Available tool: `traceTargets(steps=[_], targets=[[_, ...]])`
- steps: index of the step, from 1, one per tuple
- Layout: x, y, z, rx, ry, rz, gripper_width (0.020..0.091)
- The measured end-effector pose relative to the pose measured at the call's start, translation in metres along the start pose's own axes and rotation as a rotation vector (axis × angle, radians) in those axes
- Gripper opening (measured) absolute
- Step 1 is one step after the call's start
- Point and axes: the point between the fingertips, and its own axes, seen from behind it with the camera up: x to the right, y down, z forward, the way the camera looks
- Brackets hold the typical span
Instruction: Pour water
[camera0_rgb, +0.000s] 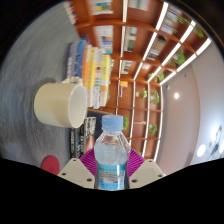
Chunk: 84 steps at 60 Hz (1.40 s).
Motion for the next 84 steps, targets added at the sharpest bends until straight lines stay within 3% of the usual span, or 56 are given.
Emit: traceTargets(steps=[9, 25, 43, 44, 45, 58, 69, 75, 84], targets=[[0.008, 0.021, -0.014, 0.010, -0.090, 0.593, 0.0337], [-0.037, 0.044, -0.017, 0.052, -0.330, 1.406, 0.0337], [-0.083, 0.047, -0.004, 0.065, -0.373, 1.610, 0.0338], [-0.086, 0.047, -0.006, 0.069, -0.374, 1.608, 0.0369], [-0.083, 0.047, -0.003, 0.090, -0.350, 1.612, 0.0339], [-0.083, 0.053, -0.008, 0.084, -0.311, 1.651, 0.0341], [-0.086, 0.056, -0.010, 0.035, -0.316, 1.695, 0.0499], [-0.090, 0.057, -0.025, 0.004, -0.344, 1.705, 0.0770], [-0.081, 0.070, -0.068, -0.022, -0.319, 1.711, 0.0787]])
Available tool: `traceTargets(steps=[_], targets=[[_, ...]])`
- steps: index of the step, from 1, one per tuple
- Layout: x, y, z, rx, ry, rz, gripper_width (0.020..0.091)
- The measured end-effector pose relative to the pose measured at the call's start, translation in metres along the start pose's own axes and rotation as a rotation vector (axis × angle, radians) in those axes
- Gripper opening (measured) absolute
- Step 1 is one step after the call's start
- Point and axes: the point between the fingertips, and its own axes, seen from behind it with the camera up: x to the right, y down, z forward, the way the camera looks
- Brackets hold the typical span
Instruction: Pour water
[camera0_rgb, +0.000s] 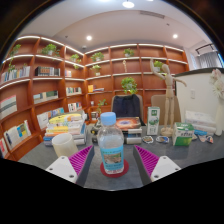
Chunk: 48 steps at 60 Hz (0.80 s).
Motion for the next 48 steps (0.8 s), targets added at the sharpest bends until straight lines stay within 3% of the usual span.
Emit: traceTargets(steps=[16, 31, 48], targets=[[0.051, -0.006, -0.112, -0.011, 0.231, -0.011, 0.0792], [0.105, -0.013, -0.196, 0.028, 0.428, 0.003, 0.0791], [0.122, -0.007, -0.232, 0.033, 0.447, 0.028, 0.0792]])
